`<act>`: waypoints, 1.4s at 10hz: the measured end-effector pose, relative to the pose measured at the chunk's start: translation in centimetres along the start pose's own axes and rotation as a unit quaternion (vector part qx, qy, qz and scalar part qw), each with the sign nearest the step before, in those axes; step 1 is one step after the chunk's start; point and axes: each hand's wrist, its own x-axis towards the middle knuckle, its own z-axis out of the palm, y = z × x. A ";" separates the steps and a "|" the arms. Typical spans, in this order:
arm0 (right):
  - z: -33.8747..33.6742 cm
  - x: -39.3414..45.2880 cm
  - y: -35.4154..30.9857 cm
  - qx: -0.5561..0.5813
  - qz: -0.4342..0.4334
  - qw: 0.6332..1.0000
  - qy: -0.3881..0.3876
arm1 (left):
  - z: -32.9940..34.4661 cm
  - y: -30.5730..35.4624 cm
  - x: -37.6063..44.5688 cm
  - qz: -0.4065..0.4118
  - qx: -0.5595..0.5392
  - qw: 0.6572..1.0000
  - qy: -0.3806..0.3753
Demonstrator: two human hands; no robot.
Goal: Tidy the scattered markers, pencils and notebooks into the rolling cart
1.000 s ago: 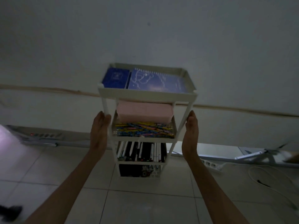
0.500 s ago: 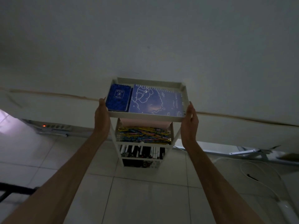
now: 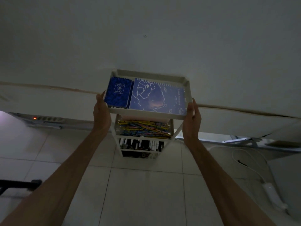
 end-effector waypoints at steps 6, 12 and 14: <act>-1.0 1.1 -1.1 -0.060 0.022 0.998 -0.017 | 0.0 0.9 -1.0 0.008 0.100 0.995 -0.028; -6.6 -4.0 -12.6 -0.273 0.003 0.953 -0.131 | -2.3 10.2 -8.6 0.086 0.386 0.907 -0.147; -8.7 -8.4 -21.6 -0.334 -0.070 0.926 -0.161 | -3.4 18.2 -14.1 0.150 0.396 0.889 -0.174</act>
